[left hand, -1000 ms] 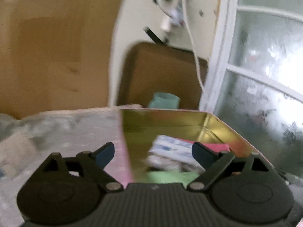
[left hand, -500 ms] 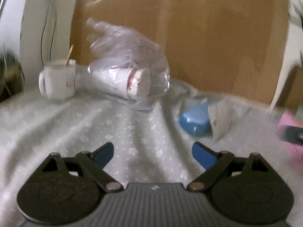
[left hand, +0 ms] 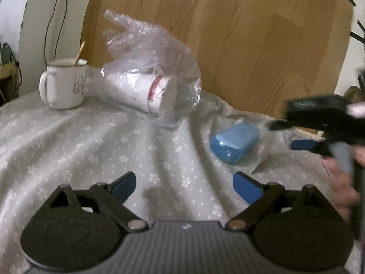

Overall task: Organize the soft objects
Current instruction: 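Move the right gripper down to the coloured-pen card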

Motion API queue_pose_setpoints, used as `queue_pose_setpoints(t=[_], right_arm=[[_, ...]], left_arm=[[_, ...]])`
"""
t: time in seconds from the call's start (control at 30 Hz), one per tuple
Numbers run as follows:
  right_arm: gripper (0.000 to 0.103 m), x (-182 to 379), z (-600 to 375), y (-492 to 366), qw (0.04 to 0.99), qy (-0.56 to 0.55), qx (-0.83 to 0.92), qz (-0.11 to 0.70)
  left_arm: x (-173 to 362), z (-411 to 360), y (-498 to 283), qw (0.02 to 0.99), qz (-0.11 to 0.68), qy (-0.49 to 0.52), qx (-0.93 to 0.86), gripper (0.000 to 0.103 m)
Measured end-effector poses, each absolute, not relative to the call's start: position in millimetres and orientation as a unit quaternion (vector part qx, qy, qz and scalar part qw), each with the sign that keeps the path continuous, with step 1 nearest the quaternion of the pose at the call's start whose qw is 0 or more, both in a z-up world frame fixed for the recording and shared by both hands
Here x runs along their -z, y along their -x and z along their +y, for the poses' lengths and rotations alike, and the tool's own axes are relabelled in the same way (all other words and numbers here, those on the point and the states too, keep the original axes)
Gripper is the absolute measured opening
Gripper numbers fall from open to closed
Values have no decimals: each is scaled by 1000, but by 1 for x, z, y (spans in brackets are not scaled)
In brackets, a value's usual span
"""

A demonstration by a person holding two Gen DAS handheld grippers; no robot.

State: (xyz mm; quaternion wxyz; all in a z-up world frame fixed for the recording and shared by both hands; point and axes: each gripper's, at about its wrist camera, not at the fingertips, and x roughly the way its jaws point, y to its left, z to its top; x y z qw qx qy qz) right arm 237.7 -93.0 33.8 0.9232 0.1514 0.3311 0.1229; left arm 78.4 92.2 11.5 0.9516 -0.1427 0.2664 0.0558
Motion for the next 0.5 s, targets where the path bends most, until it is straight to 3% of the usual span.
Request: queue_pose_setpoints(t=[0.03, 0.07, 0.3, 0.37, 0.4, 0.43, 0.5], right_arm=[[47, -35, -105, -226, 922, -157, -124, 330], [46, -35, -114, -220, 920, -164, -124, 334], [50, -7, -136, -186, 917, -142, -113, 356], [69, -8, -128, -179, 926, -116, -124, 338], [84, -9, -119, -177, 931, -87, -133, 327], [91, -10, -107, -177, 939, -45, -137, 314], [91, -10, -88, -182, 945, 29, -141, 293]], left_arm=[[-11, 93, -79, 950, 271, 146, -55, 96], [-10, 94, -80, 948, 276, 150, -53, 96], [-12, 91, -76, 950, 274, 141, -48, 99], [-12, 90, -75, 951, 271, 138, -49, 99], [-12, 90, -75, 951, 271, 137, -49, 99], [-12, 90, -76, 951, 273, 137, -48, 99], [-12, 90, -77, 951, 272, 136, -48, 99]])
